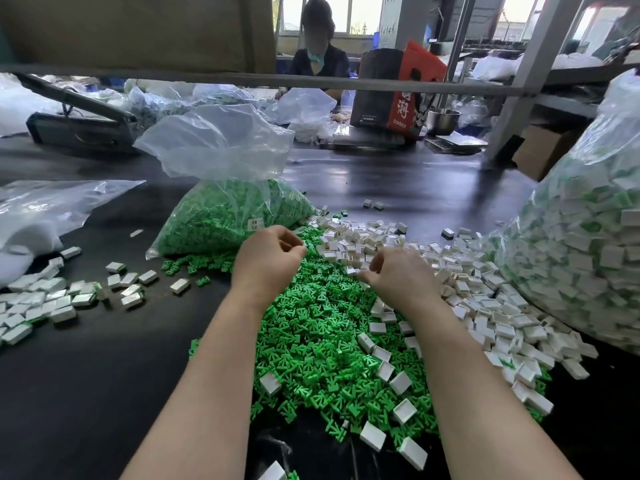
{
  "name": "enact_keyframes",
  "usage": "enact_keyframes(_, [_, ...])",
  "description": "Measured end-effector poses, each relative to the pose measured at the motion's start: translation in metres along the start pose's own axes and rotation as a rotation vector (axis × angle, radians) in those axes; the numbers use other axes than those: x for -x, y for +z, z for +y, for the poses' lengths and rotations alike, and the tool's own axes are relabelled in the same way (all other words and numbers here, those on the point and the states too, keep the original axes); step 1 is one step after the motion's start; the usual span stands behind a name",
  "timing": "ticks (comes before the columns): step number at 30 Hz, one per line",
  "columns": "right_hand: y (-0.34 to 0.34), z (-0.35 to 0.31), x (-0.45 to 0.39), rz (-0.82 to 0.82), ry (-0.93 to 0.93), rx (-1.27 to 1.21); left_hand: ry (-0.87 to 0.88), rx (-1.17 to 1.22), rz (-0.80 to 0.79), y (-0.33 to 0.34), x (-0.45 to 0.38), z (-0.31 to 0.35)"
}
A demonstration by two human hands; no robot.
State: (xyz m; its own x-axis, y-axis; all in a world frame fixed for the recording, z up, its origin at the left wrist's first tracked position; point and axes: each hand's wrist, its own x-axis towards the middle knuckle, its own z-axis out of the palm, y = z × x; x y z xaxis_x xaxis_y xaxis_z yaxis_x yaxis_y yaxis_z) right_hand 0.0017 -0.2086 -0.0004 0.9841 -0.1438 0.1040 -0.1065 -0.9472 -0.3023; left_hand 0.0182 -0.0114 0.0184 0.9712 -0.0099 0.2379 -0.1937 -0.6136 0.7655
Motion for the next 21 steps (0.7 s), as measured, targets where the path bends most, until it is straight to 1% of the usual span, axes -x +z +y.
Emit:
enact_keyframes(2, [0.001, -0.002, -0.001, -0.012, 0.033, 0.068, 0.05, 0.003, -0.054, 0.013, 0.001, 0.009])
enact_keyframes(4, [0.0, -0.005, -0.001, -0.028, 0.059, 0.089, 0.06, 0.0, -0.098, 0.022, 0.003, 0.013])
enact_keyframes(6, [0.001, -0.007, -0.002, -0.029, 0.056, 0.111, 0.045, 0.012, -0.148, 0.027, 0.005, 0.014])
enact_keyframes(9, [0.001, -0.009, -0.001, -0.006, 0.035, 0.068, -0.002, 0.125, -0.196, 0.031, 0.005, 0.013])
enact_keyframes(11, [0.0, -0.008, -0.001, 0.026, -0.003, -0.077, -0.033, 0.215, -0.227, 0.032, 0.005, 0.013])
enact_keyframes(14, [-0.004, -0.014, 0.0, 0.097, -0.071, -0.383, -0.068, 0.365, -0.278, 0.035, 0.006, 0.015])
enact_keyframes(16, [-0.005, -0.019, 0.0, 0.132, -0.105, -0.518, -0.081, 0.465, -0.272, 0.037, 0.006, 0.017])
enact_keyframes(18, [-0.006, -0.021, 0.0, 0.119, -0.145, -0.614, -0.1, 0.568, -0.233, 0.038, 0.006, 0.016])
enact_keyframes(21, [-0.007, -0.021, 0.0, 0.042, -0.188, -0.747, -0.146, 0.705, -0.204, 0.035, 0.004, 0.012])
